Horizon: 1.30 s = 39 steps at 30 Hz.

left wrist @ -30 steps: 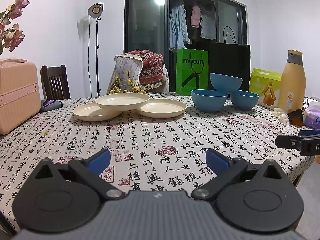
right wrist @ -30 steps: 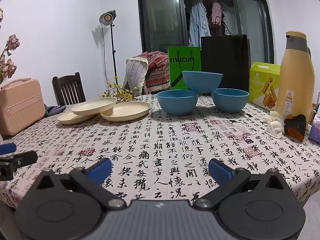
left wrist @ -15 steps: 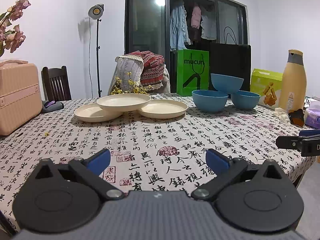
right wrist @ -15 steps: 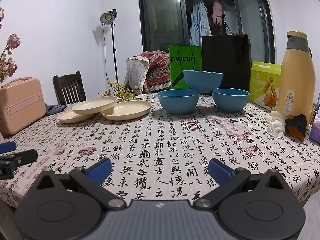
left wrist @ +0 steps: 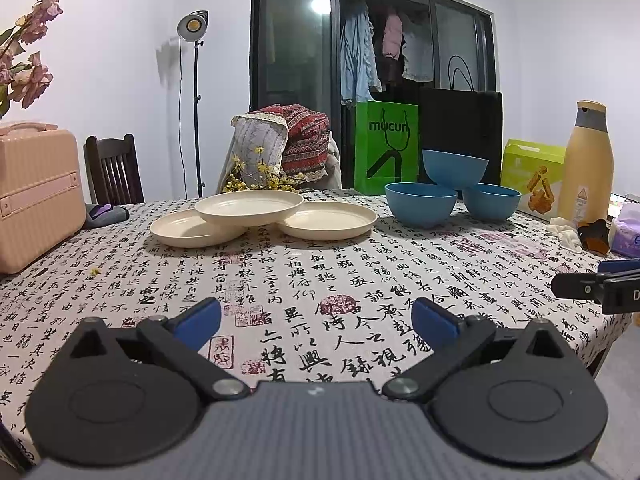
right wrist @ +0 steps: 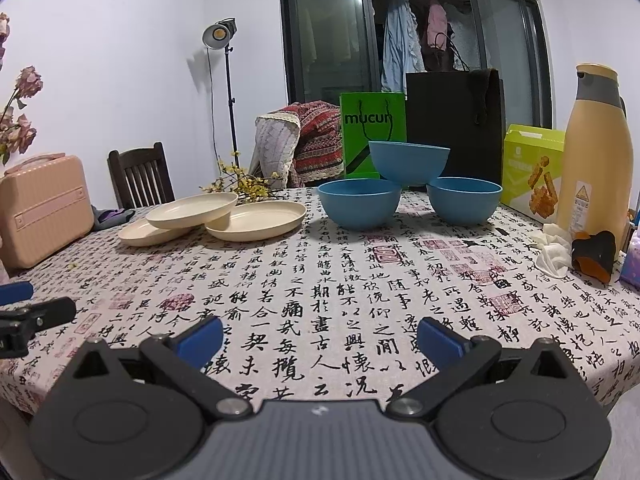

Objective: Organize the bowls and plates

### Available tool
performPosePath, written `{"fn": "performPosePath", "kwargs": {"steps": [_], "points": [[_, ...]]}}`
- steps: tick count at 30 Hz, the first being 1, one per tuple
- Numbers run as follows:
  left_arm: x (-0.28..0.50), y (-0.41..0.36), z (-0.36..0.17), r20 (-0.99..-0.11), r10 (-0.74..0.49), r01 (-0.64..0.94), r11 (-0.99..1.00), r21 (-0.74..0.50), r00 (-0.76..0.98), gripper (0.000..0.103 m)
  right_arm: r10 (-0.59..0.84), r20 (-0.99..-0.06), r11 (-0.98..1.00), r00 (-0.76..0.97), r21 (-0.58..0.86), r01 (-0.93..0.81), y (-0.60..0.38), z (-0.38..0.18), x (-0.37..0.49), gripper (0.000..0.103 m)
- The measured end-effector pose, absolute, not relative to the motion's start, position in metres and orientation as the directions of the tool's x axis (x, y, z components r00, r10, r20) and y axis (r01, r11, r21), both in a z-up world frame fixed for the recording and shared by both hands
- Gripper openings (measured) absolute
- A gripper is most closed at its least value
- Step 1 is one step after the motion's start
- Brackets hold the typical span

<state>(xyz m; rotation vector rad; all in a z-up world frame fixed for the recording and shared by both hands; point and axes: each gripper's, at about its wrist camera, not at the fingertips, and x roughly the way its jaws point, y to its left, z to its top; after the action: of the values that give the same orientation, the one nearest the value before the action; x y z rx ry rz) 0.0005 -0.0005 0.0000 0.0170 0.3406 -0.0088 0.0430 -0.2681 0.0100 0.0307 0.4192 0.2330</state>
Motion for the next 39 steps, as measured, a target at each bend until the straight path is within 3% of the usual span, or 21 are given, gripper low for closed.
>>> {"fn": "performPosePath", "kwargs": {"steps": [39], "points": [[0.018, 0.011, 0.006, -0.307, 0.012, -0.011, 1.000, 0.005, 0.952, 0.103, 0.291, -0.403, 0.955, 0.868, 0.063, -0.291, -0.228, 0.012, 0.076, 0.103]]}}
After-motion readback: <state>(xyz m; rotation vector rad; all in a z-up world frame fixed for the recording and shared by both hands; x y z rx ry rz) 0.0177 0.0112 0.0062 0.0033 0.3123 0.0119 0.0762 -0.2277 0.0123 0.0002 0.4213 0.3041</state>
